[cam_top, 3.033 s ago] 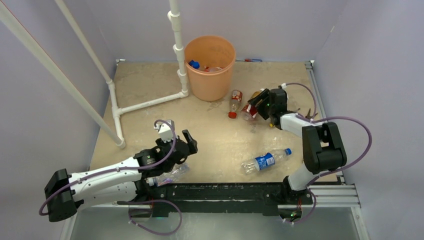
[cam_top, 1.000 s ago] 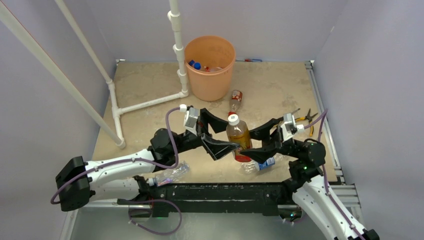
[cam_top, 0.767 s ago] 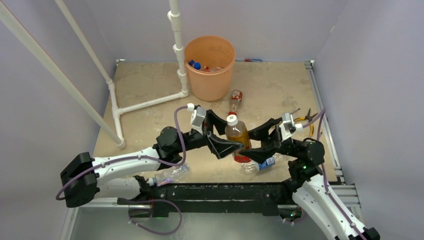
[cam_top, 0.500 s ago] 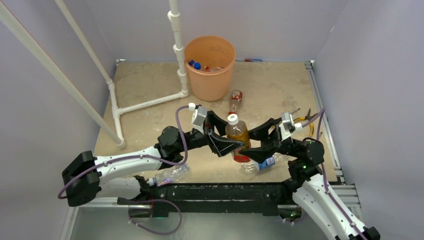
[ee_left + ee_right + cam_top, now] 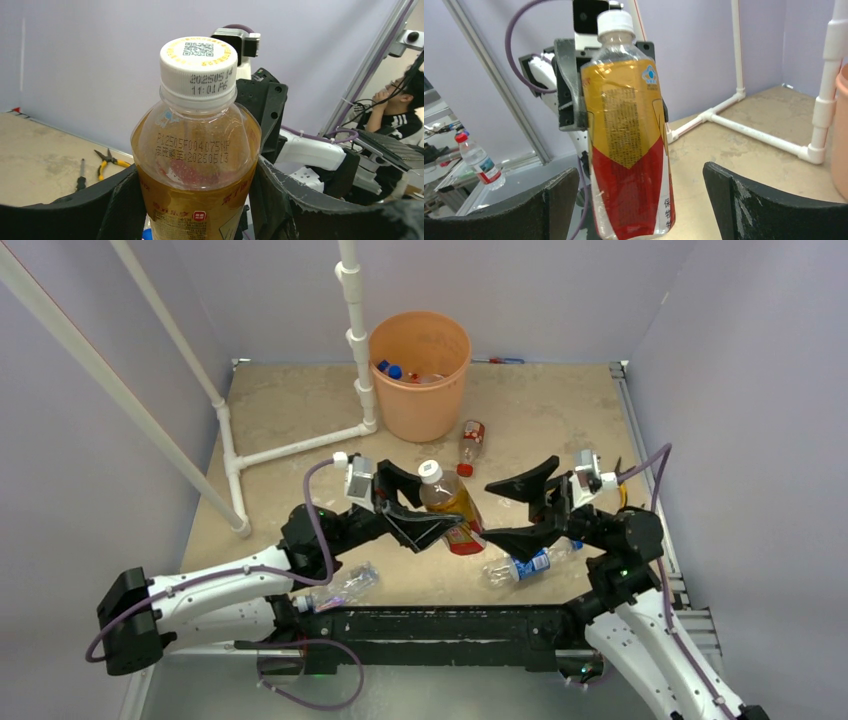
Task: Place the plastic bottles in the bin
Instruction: Pick up the plastic bottle at the center of the board.
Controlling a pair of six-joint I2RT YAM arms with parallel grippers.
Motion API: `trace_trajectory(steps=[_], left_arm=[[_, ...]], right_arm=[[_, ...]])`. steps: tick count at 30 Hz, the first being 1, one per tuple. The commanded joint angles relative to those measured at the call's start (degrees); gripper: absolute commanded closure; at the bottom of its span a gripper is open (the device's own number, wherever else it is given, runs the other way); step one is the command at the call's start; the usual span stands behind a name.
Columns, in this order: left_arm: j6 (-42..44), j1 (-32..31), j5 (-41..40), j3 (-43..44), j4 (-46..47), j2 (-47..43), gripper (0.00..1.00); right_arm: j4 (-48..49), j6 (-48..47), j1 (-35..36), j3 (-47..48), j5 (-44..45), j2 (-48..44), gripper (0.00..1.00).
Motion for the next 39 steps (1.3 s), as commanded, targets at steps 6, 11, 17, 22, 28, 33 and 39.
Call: trace_trajectory(steps=[6, 11, 17, 22, 28, 33, 39], left_arm=[[9.7, -0.3, -4.8, 0.5, -17.5, -6.3, 0.71], [11.6, -0.4, -0.6, 2.5, -27.9, -7.5, 0.71], [11.9, -0.4, 0.6, 2.5, -28.8, -9.3, 0.72], [11.9, -0.4, 1.0, 3.1, -28.7, -8.6, 0.72], [11.8, -0.4, 0.7, 3.3, -29.0, -8.6, 0.72], [11.8, -0.4, 0.1, 3.2, -29.6, -9.3, 0.73], [12.1, -0.5, -0.5, 3.3, -30.1, -9.6, 0.74]], right_arm=[[-2.2, 0.8, 0.5, 15.2, 7.5, 2.7, 0.01], [-11.2, -1.4, 0.5, 27.7, 3.6, 14.8, 0.09], [-21.7, -6.7, 1.4, 35.2, 1.6, 22.8, 0.21], [-26.5, -9.8, 7.0, 36.4, 5.5, 25.9, 0.28], [-29.9, -12.6, 14.9, 36.6, 12.1, 28.2, 0.32], [-29.8, -12.8, 16.5, 35.5, 12.8, 28.9, 0.37], [-31.6, -14.0, 17.6, 35.5, 13.0, 29.7, 0.42]])
